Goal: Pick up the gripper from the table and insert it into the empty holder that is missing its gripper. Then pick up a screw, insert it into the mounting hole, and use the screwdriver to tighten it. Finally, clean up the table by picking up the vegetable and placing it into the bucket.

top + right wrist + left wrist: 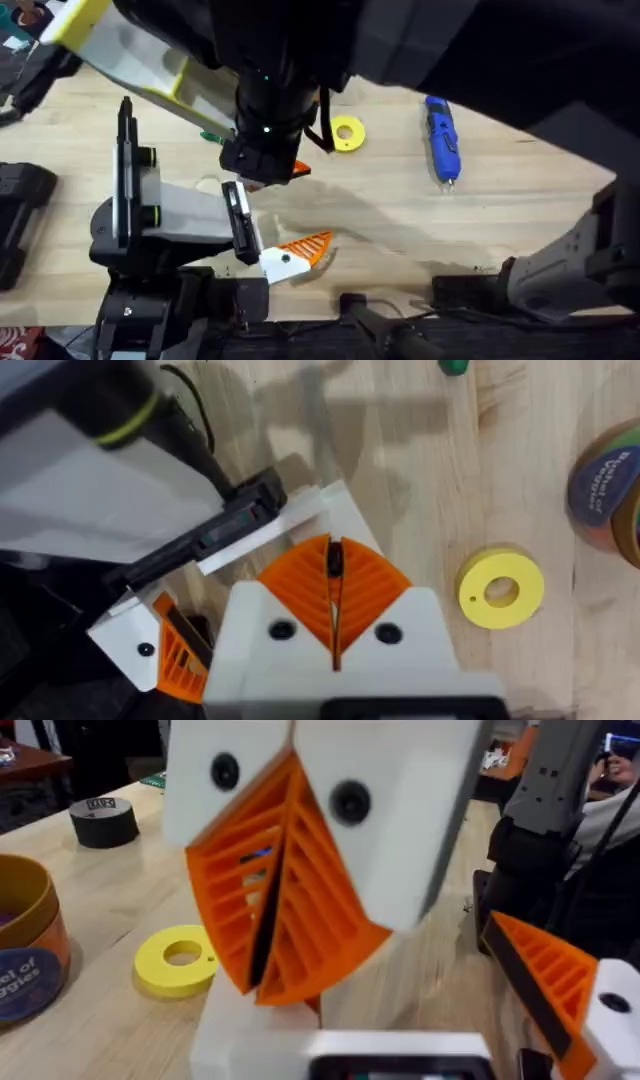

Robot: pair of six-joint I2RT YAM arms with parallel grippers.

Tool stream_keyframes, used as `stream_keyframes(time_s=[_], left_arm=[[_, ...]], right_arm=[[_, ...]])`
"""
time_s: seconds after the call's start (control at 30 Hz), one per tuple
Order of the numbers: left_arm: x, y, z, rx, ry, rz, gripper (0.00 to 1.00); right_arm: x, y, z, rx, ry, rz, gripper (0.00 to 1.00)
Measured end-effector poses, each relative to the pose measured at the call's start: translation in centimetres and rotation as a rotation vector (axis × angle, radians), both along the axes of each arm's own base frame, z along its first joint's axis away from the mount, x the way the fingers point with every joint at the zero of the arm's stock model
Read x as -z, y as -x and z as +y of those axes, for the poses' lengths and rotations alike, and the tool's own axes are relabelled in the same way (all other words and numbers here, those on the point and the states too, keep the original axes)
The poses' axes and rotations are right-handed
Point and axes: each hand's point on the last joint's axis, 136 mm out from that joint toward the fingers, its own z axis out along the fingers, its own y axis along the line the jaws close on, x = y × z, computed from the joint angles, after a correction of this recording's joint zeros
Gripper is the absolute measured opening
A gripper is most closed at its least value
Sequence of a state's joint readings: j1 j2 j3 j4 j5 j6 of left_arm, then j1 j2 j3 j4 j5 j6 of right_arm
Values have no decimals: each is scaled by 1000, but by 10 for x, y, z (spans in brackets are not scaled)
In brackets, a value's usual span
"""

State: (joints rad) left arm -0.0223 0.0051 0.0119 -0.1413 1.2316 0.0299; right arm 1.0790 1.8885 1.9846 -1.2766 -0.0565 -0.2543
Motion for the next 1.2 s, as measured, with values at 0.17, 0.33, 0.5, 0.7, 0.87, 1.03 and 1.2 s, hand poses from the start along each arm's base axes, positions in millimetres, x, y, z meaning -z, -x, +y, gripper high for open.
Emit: stream_keyframes(time_s=[0.17,0.33,0.5,0.7,0.87,1.03,1.2], left_arm=[[0,0,0,0,0,0,986],[0,0,0,0,0,1,986],[0,0,0,1,0,1,986],[0,0,0,1,0,1,986],[0,0,0,1,0,1,986],[0,0,0,3,0,1,986],[0,1,0,3,0,1,986]], right_arm=[[0,0,0,8,-1,2,283],[0,-6,-5,21,15,-13,965],[0,-8,-6,28,14,-15,996],[-1,-8,-6,28,13,-17,996],[-2,-9,-6,29,10,-20,996],[-5,-8,-6,28,-2,-26,996],[-14,-5,-4,20,-32,-33,996]])
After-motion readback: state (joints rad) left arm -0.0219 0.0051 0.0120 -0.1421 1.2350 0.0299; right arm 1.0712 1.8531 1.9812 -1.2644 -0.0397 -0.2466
